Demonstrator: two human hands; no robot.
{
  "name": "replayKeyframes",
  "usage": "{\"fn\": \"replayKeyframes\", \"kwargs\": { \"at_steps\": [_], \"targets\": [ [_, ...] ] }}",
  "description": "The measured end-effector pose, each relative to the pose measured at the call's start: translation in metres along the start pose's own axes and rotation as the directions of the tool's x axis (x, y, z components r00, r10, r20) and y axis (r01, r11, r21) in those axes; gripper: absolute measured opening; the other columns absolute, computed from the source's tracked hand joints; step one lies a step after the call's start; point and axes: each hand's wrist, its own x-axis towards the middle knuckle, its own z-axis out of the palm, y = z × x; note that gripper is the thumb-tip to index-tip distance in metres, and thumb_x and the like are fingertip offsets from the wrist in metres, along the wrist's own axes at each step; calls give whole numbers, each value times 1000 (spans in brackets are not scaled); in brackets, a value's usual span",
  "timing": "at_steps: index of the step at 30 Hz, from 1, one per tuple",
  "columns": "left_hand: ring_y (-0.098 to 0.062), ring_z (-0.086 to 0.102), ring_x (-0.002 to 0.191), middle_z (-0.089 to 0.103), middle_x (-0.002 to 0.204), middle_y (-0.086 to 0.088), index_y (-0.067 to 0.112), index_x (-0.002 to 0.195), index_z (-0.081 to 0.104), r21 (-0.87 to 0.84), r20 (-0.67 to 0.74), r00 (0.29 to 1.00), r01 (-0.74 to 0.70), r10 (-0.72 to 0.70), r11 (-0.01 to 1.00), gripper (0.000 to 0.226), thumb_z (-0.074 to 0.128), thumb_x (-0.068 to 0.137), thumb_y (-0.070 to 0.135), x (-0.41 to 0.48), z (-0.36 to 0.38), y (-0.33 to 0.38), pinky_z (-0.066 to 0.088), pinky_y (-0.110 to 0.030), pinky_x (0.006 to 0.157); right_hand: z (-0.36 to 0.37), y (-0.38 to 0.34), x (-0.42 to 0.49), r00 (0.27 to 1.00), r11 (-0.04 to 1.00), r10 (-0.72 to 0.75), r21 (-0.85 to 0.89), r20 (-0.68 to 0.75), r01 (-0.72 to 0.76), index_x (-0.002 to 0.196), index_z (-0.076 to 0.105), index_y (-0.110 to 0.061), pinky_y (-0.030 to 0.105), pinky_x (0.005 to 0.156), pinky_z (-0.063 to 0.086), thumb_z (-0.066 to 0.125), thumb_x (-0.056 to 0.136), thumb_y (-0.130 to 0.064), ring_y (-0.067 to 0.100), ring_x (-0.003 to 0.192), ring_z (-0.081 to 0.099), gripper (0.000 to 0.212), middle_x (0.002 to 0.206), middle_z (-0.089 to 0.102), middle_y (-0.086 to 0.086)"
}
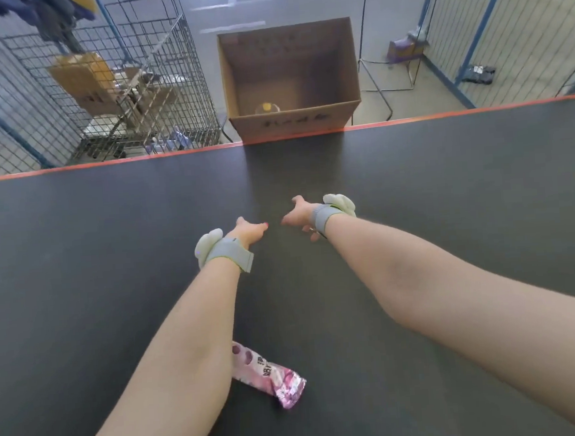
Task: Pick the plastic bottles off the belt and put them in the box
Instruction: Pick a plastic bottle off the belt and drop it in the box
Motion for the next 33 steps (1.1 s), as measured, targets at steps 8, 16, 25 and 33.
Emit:
{"fn": "replayKeyframes", "kwargs": {
  "at_steps": [8,16,25,33],
  "targets": [
    [-30,25,143,22,156,-13,13,152,15,297,111,985,97,-135,950,68,42,98,43,-58,90,-112,23,-39,115,129,87,-100,927,890,123,-453,354,55,155,-4,-29,47,107,39,71,76,-60,35,142,30,113,159,19,9],
    [-31,26,142,24,155,-14,12,152,13,314,134,988,30,-75,949,68,42,98,42,-82,138,-126,25,-39,116,182,175,-106,997,881,71,-469,-8,-66,119,52,-14,46,91,45,51,86,-6,37,115,52,34,124,41,10],
    [-30,-2,148,0,160,-11,15,153,5,316,9,1000,16,-20,949,72,45,97,36,-81,146,-148,8,-42,120,178,183,-111,987,934,141,-319,-83,-160,151,-4,-44,63,113,11,28,88,-74,33,147,-14,77,160,-20,-4],
    [-29,1,148,0,160,-11,15,153,4,295,20,997,70,-80,953,72,45,97,36,-89,148,-185,10,-43,120,194,180,-100,990,949,116,-302,79,-87,152,-5,-43,56,118,-2,25,89,-74,34,148,-11,76,161,-19,-5]
  ]
}}
